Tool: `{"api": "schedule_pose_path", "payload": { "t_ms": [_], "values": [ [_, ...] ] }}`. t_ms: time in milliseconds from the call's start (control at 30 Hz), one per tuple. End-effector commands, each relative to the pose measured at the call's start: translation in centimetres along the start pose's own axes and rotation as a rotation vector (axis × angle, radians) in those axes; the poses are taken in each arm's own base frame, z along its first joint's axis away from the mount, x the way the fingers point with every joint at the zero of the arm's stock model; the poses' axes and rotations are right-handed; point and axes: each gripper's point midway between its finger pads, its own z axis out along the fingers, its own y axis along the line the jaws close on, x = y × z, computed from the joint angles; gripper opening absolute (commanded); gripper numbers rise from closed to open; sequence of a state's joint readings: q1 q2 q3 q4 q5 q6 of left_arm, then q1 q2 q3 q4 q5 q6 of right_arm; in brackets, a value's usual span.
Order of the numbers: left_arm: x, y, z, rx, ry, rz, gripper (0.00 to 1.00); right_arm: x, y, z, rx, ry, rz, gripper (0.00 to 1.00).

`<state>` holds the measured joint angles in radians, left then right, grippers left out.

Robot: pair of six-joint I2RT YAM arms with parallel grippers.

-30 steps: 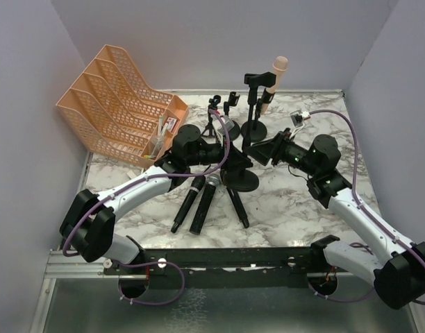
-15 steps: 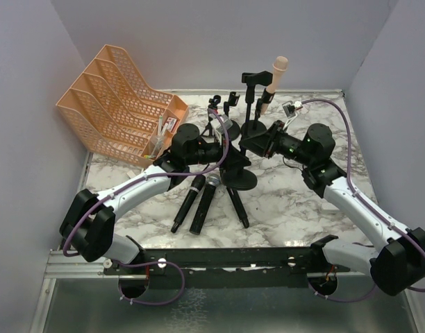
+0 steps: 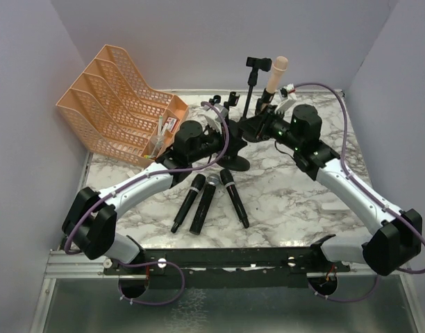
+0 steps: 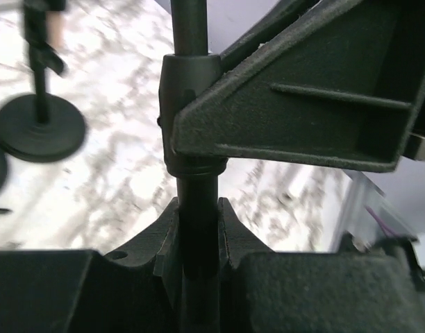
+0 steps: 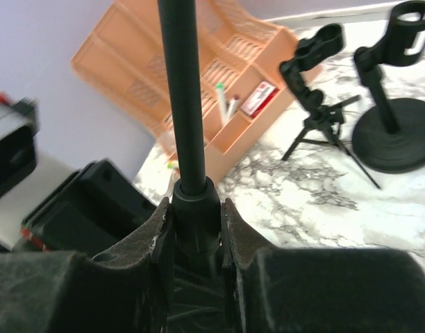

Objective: Attach the microphones to the stand

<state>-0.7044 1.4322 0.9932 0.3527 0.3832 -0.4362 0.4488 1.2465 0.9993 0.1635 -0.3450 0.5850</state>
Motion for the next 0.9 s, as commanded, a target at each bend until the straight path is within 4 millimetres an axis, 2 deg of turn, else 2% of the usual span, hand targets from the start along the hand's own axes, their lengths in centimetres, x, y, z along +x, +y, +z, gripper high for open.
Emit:
{"api": "schedule_pose_path", "payload": {
  "t_ms": [0,67,133,167,200,333,400,433,600,767,800,867],
  "values": [
    [-6.0,-1.3,0.7,-0.009,-0.169,0.161,0.00,-3.4,-8.6,-0.1,0.553,-0.054,0.020,0.01],
    [-6.3,-1.3,0.9,-0.001,-0.174,0.186,0.00,-4.2,-7.4,0.5,0.518,-0.034,0.037,0.01],
    [-6.3,-1.3,1.1,0.001,-0.176,0.192,0.00,-4.9,-5.3,1.1,0.405,-0.059,0.035,0.01],
    [-6.3,-1.3,1.1,0.004,-0.176,0.191,0.00,-4.5,-4.1,1.2,0.331,-0.053,0.035,0.02],
    [-6.4,-1.5,1.0,0.011,-0.177,0.190,0.00,-4.7,-3.0,1.1,0.266,-0.060,0.025,0.10],
    [-6.0,-2.8,0.3,0.073,-0.160,0.178,0.00,-4.5,1.1,-0.2,0.055,-0.077,-0.013,0.52],
    [-5.8,-3.9,-0.2,0.129,-0.142,0.160,0.00,-4.3,2.4,-1.2,-0.011,-0.091,-0.022,0.63],
    [-5.6,-4.5,-0.5,0.166,-0.128,0.155,0.00,-4.3,3.0,-1.8,-0.041,-0.101,-0.030,0.66],
    [-4.5,-8.7,-2.8,0.373,-0.062,0.138,0.00,-4.0,5.2,-5.1,-0.148,-0.157,-0.080,0.67],
    [-4.0,-11.7,-4.9,0.511,-0.033,0.164,0.00,-3.0,8.4,-8.0,-0.324,-0.186,-0.139,0.64],
    [-3.9,-12.1,-5.2,0.534,-0.029,0.172,0.00,-2.8,8.8,-8.3,-0.351,-0.180,-0.141,0.63],
    [-3.8,-12.9,-5.7,0.581,-0.024,0.197,0.00,-2.4,9.6,-8.7,-0.402,-0.171,-0.149,0.52]
  ]
}}
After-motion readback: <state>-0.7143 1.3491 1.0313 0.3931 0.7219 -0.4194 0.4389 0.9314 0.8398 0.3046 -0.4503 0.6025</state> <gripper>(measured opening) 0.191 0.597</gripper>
